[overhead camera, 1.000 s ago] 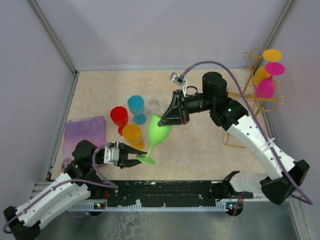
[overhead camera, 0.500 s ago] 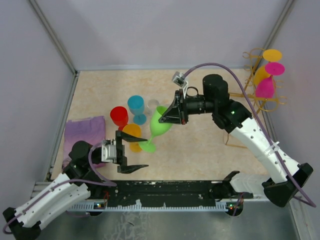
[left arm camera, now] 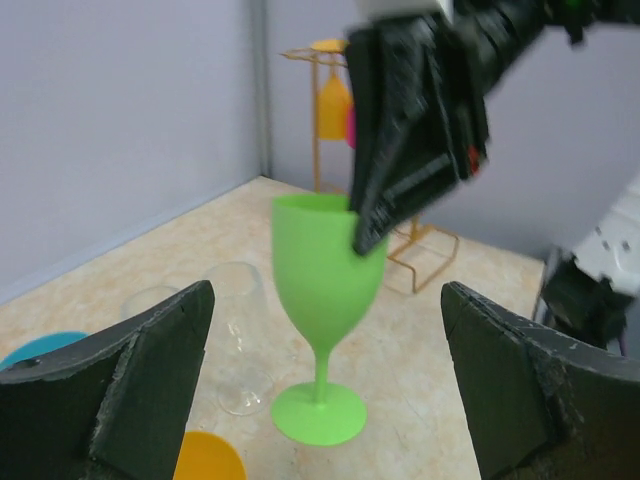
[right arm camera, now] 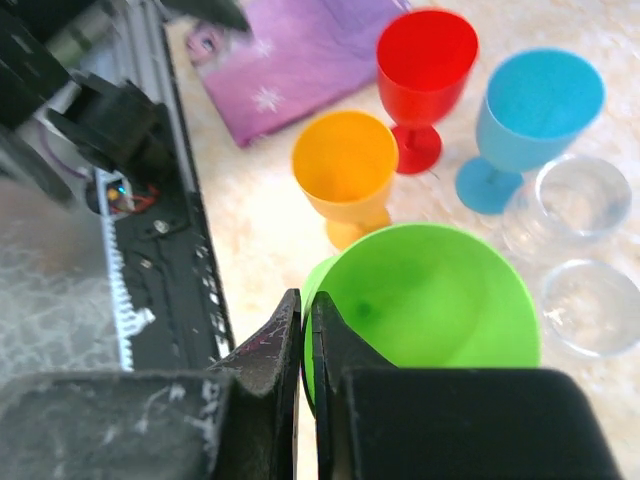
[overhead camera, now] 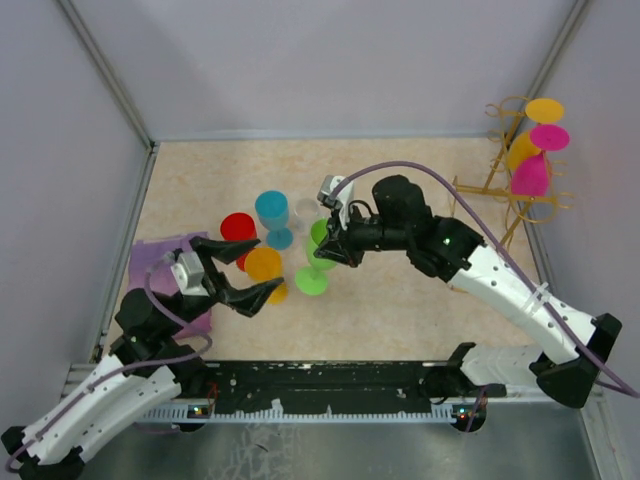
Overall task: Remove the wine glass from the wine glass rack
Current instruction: Place the wine glass at the center of the board.
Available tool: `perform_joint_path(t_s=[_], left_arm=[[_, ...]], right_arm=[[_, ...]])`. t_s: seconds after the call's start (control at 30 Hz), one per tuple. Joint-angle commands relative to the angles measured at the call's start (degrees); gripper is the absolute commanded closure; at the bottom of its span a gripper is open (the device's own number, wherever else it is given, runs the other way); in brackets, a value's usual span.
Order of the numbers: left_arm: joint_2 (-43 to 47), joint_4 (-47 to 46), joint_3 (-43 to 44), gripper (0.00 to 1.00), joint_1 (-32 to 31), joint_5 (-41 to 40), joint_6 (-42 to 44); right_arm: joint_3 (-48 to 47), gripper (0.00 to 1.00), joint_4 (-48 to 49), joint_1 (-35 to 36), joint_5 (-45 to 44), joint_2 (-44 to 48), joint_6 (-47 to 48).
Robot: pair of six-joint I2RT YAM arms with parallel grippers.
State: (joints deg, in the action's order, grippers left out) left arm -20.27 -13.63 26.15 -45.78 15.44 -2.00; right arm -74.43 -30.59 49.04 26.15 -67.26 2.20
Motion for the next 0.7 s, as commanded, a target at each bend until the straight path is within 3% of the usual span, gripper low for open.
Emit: perform_joint_path(t_s=[0.0,0.27,0.5,0.67], left_arm=[[0.4,6.7,5.9,0.00,-0.1,-22.4,-13.5],[-1.4,19.0,13.0,0.00,-0.1,-36.3,-21.1],[-0.7,19.3,12.4,0.00,-0.1,-38.4,-22.5],[-0.6,19.2,12.0,0.00,-0.1,-38.2,-22.7]], right_arm=[[1.4,1.00,0.6,0.7,-6.1,-1.4,7.1],[6.7,1.00,6.3,0.8,-5.0,-3.9,11.9],[15.8,1.00,17.3,0.8,2.8,-4.0,17.8],[15.9,1.00,16.0,1.1,3.2,-7.0,22.4]])
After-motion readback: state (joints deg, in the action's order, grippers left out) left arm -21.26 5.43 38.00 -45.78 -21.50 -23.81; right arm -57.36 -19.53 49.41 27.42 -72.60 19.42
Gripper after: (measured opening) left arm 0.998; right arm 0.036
